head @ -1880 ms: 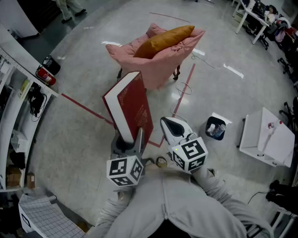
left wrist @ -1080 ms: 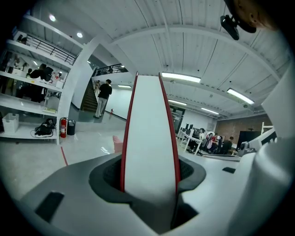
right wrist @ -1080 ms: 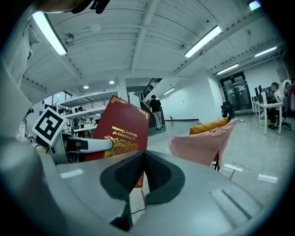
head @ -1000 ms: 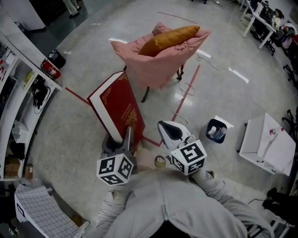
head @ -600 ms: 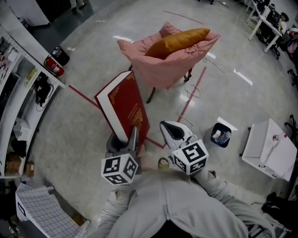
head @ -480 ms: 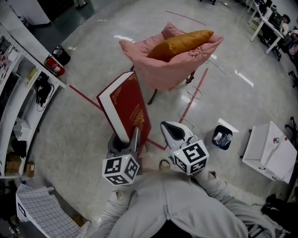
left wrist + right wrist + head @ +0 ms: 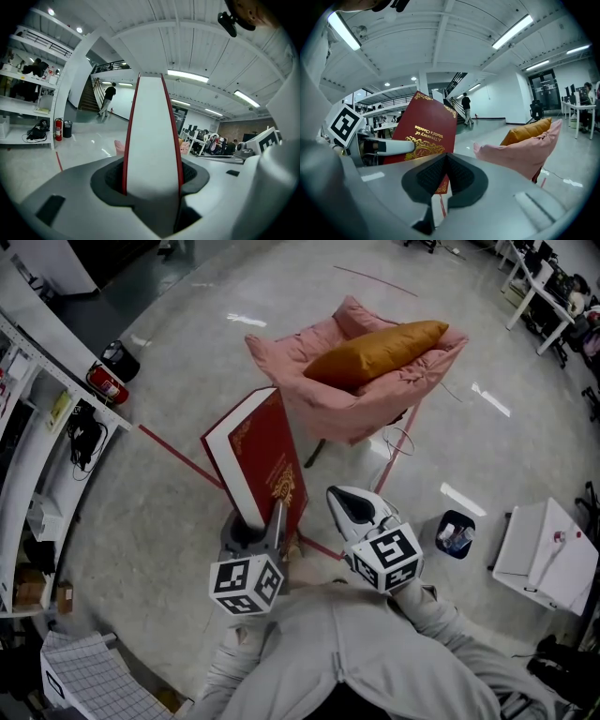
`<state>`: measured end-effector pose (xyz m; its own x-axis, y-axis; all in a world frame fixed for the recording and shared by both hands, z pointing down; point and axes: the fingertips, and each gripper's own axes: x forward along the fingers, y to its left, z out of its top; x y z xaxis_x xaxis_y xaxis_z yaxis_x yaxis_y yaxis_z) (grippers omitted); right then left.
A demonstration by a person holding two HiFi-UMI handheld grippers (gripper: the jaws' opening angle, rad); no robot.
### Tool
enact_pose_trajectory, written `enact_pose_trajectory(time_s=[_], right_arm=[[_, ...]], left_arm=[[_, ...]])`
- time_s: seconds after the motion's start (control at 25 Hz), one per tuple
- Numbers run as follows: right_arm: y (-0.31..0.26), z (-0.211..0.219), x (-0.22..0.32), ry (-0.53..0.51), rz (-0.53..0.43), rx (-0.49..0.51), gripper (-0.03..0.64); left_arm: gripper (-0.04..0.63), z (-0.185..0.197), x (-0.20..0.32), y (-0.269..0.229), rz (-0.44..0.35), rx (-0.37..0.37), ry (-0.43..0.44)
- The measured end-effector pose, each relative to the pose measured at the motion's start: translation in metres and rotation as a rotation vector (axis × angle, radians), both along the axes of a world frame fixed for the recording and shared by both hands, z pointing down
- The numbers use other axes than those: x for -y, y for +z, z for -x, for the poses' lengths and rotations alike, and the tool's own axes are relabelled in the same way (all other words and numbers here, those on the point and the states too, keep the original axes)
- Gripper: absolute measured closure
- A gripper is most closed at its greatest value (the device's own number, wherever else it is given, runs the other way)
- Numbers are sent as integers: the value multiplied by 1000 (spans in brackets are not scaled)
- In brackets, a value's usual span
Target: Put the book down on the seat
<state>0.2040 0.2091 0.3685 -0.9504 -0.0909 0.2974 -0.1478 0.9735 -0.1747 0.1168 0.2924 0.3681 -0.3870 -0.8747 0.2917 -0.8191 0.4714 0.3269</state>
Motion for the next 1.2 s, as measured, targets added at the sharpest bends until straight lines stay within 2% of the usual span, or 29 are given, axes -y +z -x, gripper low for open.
enact_pose_trajectory(time_s=[0.64, 1.2], right_arm=[[-4, 129, 41, 77, 4, -19, 617], [10, 203, 66, 117, 3, -38, 617]], left_arm=[[350, 126, 53, -6, 6, -15, 114], [350, 200, 80, 10, 37, -26, 173]])
